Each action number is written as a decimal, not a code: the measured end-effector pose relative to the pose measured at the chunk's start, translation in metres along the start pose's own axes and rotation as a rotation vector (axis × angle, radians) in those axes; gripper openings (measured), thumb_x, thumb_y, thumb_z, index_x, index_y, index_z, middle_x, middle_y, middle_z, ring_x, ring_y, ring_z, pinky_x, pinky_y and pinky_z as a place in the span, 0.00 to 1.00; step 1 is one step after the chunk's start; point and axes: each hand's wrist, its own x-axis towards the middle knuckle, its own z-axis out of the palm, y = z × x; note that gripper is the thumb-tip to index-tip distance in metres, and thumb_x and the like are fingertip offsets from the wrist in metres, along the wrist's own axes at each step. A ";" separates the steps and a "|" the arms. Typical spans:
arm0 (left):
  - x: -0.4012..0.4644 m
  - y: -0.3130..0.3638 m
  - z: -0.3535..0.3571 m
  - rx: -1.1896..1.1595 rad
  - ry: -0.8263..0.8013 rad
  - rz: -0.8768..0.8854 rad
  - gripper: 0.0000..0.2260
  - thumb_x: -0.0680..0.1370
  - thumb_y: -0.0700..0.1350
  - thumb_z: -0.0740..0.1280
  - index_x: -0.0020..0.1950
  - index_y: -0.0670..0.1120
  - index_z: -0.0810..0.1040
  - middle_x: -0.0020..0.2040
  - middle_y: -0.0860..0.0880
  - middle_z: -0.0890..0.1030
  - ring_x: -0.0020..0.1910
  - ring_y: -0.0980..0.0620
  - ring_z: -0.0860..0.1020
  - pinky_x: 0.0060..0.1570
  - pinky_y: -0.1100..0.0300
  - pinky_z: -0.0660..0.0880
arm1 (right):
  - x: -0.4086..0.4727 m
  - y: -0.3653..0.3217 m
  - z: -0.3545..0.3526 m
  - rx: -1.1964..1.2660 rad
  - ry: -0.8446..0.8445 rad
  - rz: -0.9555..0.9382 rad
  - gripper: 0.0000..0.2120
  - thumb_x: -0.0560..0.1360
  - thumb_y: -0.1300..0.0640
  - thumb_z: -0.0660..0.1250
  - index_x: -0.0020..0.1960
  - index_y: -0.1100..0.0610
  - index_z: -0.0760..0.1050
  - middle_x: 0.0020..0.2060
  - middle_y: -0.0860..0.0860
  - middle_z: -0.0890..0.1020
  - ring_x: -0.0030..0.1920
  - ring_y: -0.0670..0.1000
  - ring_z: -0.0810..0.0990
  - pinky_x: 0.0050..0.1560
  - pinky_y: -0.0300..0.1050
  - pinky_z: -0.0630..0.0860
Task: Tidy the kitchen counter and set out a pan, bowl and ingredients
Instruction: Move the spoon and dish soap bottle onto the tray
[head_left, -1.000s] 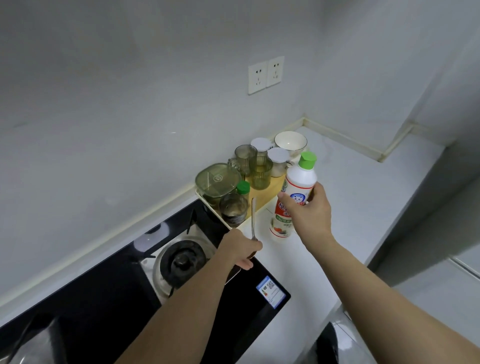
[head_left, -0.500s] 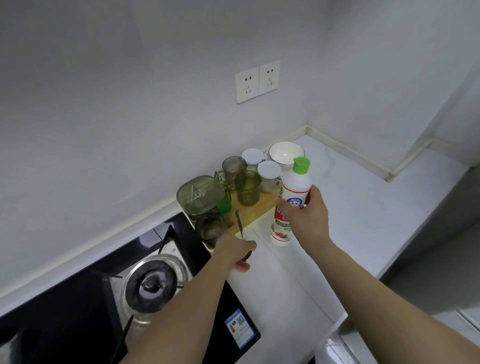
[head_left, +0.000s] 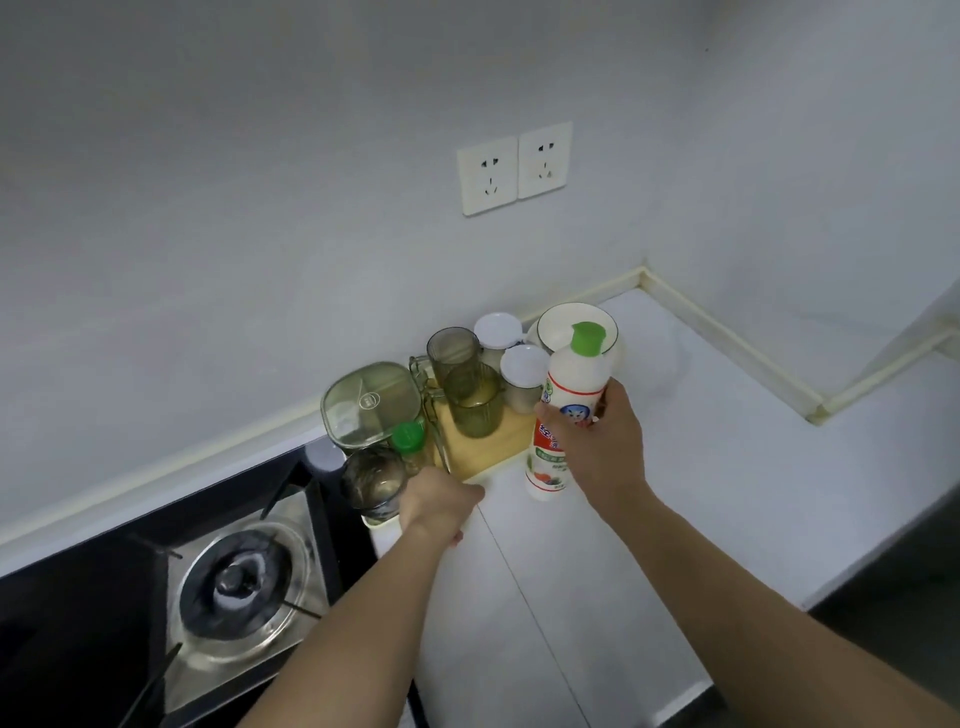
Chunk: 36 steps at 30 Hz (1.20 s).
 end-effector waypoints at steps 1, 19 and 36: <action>0.001 0.003 0.002 -0.002 0.013 -0.005 0.11 0.71 0.51 0.68 0.40 0.42 0.80 0.33 0.48 0.83 0.21 0.51 0.79 0.21 0.67 0.70 | 0.003 0.002 -0.002 0.007 -0.008 0.002 0.26 0.68 0.52 0.77 0.62 0.49 0.69 0.55 0.44 0.79 0.55 0.48 0.79 0.58 0.48 0.78; 0.017 0.024 0.027 0.146 0.078 -0.055 0.15 0.67 0.58 0.67 0.41 0.46 0.77 0.42 0.47 0.84 0.43 0.45 0.84 0.47 0.56 0.81 | 0.043 0.017 -0.016 0.041 -0.057 0.029 0.28 0.67 0.53 0.77 0.63 0.50 0.70 0.55 0.46 0.79 0.54 0.48 0.80 0.58 0.51 0.79; 0.061 0.037 0.035 0.120 0.138 -0.062 0.16 0.73 0.55 0.62 0.45 0.43 0.81 0.44 0.44 0.84 0.44 0.44 0.82 0.49 0.52 0.80 | 0.062 0.028 -0.021 0.067 -0.010 0.064 0.27 0.65 0.53 0.78 0.59 0.47 0.70 0.53 0.44 0.80 0.52 0.47 0.81 0.56 0.48 0.80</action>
